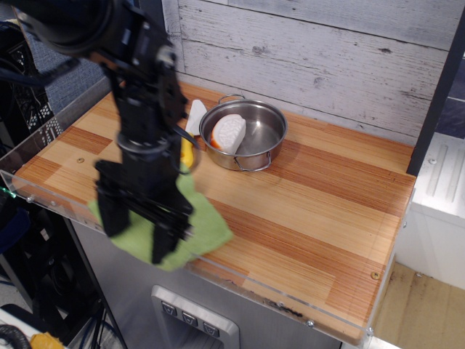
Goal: Place the green towel on the front right edge of the table
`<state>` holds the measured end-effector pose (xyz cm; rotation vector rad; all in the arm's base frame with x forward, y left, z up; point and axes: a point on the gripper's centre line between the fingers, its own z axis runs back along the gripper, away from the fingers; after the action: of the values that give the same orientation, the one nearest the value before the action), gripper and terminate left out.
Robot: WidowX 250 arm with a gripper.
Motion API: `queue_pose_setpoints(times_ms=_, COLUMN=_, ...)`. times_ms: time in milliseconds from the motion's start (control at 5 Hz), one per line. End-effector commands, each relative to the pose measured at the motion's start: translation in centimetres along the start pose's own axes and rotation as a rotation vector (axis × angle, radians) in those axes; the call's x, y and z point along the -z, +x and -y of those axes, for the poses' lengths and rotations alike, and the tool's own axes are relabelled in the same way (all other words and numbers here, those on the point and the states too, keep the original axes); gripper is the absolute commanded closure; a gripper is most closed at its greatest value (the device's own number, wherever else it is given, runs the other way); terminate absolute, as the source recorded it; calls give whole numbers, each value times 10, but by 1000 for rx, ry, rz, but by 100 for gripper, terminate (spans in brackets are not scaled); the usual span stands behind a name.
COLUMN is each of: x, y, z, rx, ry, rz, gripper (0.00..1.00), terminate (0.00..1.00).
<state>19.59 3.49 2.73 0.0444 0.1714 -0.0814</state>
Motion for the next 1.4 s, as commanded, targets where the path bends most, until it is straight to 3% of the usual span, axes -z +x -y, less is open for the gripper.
queue_pose_setpoints(times_ms=0, x=-17, y=-1, z=38, rx=19, ry=-7, rz=56, gripper=0, terminate=0)
queue_pose_setpoints(times_ms=400, x=-15, y=-8, z=42, rx=57, ry=11, rz=54, gripper=0, terminate=0)
queue_pose_setpoints(times_ms=600, x=-15, y=-4, z=48, rx=74, ry=-9, rz=21, gripper=0, terminate=0)
queue_pose_setpoints(times_ms=800, x=-34, y=13, z=56, rx=91, ry=15, rz=56, gripper=0, terminate=0)
queue_pose_setpoints(times_ms=1000, x=-65, y=39, z=53, rx=83, ry=41, rz=170, gripper=0, terminate=0)
queue_pose_setpoints(times_ms=1200, x=-88, y=55, z=39, rx=56, ry=67, rz=230, gripper=0, terminate=0)
